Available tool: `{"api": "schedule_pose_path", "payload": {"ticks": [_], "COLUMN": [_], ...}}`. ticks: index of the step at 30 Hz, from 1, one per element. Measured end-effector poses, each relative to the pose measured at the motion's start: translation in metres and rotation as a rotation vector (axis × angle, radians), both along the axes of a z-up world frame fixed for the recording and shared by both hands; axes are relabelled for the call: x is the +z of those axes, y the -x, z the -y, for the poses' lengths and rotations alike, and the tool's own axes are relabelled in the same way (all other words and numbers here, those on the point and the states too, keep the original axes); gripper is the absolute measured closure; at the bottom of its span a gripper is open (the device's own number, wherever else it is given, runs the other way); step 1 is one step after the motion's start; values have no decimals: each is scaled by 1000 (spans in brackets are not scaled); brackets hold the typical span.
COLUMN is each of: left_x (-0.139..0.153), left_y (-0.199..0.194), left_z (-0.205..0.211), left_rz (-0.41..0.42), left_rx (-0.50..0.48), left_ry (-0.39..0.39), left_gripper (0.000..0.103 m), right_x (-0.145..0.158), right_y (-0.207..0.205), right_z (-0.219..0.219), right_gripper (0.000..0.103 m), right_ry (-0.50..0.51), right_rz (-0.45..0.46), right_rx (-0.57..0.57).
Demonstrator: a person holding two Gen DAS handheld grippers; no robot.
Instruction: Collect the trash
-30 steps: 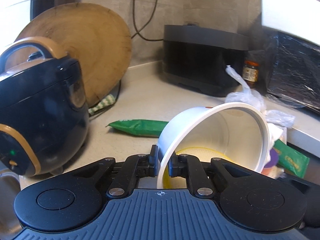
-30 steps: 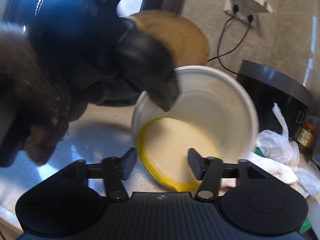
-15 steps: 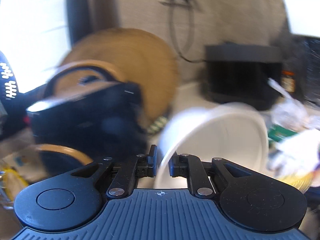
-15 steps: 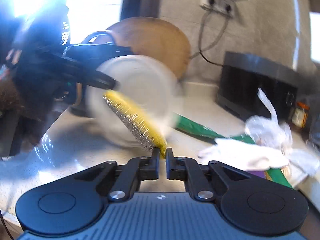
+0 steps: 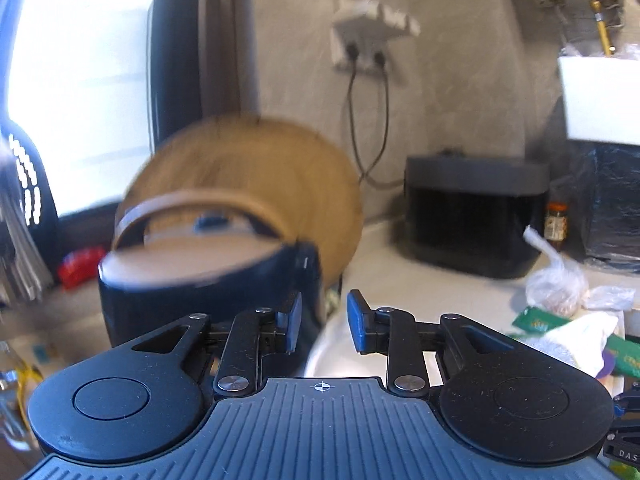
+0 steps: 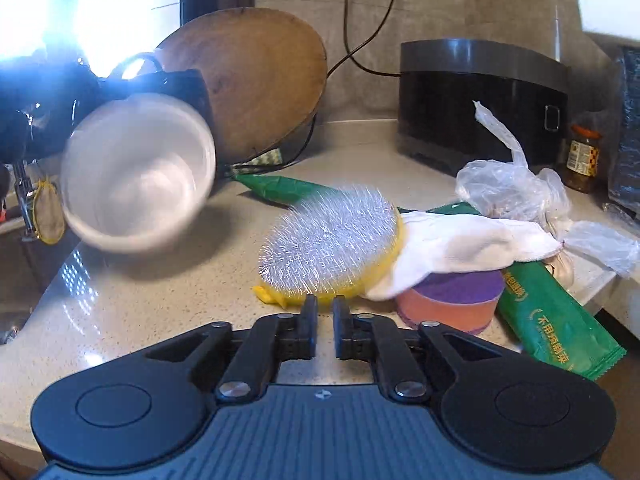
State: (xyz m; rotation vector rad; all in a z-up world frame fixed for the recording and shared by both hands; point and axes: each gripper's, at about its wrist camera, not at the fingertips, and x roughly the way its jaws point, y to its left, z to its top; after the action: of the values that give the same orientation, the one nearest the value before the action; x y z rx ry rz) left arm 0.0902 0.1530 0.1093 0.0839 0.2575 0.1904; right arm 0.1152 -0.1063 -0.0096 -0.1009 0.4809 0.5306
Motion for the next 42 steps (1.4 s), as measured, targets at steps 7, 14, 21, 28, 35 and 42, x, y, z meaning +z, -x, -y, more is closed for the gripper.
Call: {"api": "schedule_pose_path", "payload": {"ticks": [7,14,21,28,35,42], "left_x": [9,-26,-53,-85,-93,-83], "left_y": [-7,-34,-108,-140,-136,-76], "left_z": [32,91,115,101,95,96], "left_rz": [2,-241,-370,-330,-465,-524], "left_rx": [-174,-517,-308,-220,-333,-480], "left_ry": [-1,161,241,160,270,301], "left_gripper": [75,74,76,76,79,78], "right_x": [11,30,20,6,11,1], "right_y": [1,6,11,19,19,24], "right_z": [18,61,78,72,52,52], "right_gripper": [66,50,50,50,51,52], "right_ry": [-67,-143,-155,-135,-168,-150], "right_rz": [10,55,41,34,41,28], "right_rx": [-33,-128,-160,-135,-76,-79]}}
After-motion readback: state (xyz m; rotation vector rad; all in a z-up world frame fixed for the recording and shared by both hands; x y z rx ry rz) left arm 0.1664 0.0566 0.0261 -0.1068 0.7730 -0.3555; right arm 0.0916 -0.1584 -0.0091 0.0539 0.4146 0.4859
